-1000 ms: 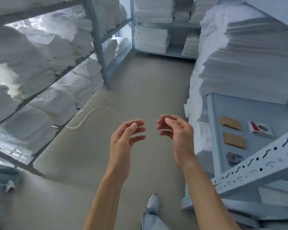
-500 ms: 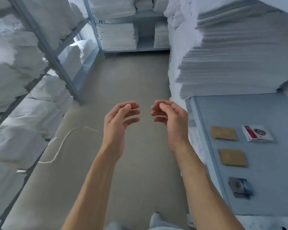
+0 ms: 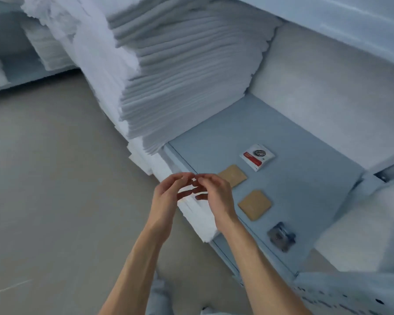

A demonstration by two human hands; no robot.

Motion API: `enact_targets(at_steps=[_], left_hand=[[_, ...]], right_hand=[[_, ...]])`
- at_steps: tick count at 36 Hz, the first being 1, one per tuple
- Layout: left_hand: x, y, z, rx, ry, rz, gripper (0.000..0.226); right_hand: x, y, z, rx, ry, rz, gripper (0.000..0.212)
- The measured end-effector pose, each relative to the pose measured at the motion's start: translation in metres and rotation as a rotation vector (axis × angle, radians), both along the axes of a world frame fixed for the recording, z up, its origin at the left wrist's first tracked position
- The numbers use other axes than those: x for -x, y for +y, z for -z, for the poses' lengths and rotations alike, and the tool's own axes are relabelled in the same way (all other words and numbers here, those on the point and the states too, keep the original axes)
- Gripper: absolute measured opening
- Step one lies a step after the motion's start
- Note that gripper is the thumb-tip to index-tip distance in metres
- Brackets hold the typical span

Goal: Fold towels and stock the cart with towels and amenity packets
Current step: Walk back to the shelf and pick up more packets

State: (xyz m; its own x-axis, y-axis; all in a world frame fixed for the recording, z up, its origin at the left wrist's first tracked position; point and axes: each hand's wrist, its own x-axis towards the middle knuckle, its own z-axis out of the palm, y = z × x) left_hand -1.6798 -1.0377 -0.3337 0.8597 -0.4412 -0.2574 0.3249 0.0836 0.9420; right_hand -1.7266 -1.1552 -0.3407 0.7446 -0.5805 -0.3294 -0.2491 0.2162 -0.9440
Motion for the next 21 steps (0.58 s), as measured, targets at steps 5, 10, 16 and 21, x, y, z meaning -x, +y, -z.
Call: enact_targets(at_steps=[5, 10, 16, 21], left_hand=[[-0.054, -0.019, 0.011, -0.031, 0.053, 0.228, 0.023], [-0.089, -0.049, 0.020, -0.039, 0.101, 0.464, 0.024], [-0.078, -0.084, 0.041, -0.088, 0.160, 0.668, 0.024], [-0.071, -0.110, 0.062, -0.195, 0.188, 0.742, 0.022]], right_hand=[[-0.028, -0.006, 0.007, 0.037, 0.084, 0.175, 0.018], [-0.033, -0.014, 0.016, 0.020, 0.139, 0.356, 0.018], [-0.013, -0.025, 0.031, -0.073, 0.202, 0.559, 0.018], [-0.006, -0.039, 0.049, -0.164, 0.238, 0.620, 0.020]])
